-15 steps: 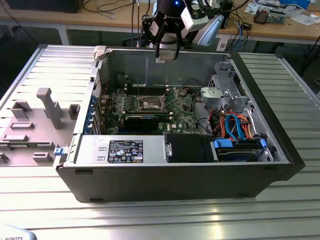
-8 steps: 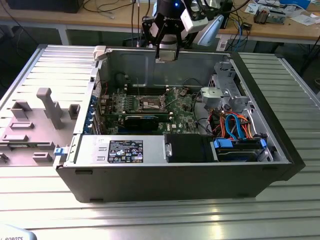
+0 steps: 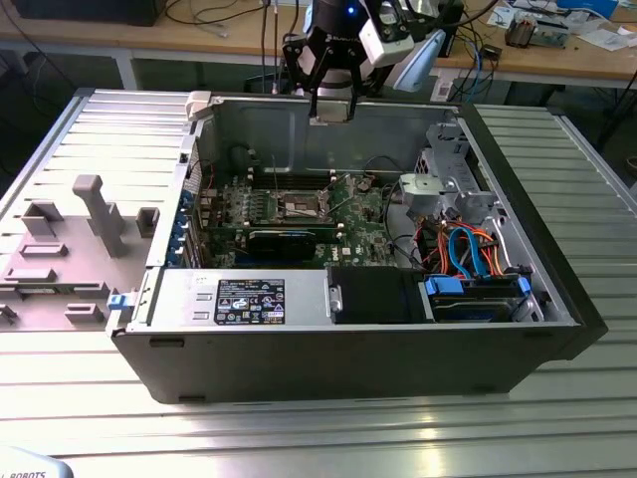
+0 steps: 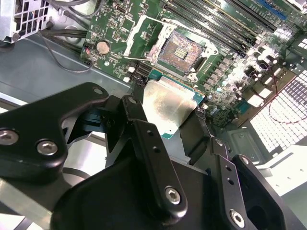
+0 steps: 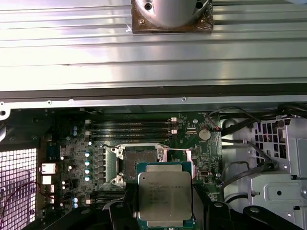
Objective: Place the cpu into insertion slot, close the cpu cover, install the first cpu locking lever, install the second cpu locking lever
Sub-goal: 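Place the cpu into insertion slot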
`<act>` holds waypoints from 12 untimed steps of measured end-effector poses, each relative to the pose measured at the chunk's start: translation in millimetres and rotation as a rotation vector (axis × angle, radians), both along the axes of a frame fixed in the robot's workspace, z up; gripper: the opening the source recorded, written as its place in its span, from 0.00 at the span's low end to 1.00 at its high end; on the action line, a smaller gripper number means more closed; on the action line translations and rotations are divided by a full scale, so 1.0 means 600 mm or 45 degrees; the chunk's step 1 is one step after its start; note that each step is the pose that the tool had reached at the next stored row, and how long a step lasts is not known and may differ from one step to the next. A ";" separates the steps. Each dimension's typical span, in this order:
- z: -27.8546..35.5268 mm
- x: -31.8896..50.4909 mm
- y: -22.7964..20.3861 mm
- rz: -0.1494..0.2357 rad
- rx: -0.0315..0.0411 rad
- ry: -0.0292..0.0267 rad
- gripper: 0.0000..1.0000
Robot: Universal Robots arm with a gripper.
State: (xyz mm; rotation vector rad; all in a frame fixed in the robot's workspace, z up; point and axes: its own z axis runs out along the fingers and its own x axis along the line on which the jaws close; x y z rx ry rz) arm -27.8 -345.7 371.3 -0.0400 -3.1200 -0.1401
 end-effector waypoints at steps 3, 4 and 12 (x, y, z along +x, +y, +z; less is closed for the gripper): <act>-0.001 0.000 0.0000 0.000 0.0000 0.0000 0.54; -0.001 0.000 0.0000 0.000 -0.0001 0.0000 0.54; -0.009 0.000 0.0000 0.000 -0.0001 0.0000 0.54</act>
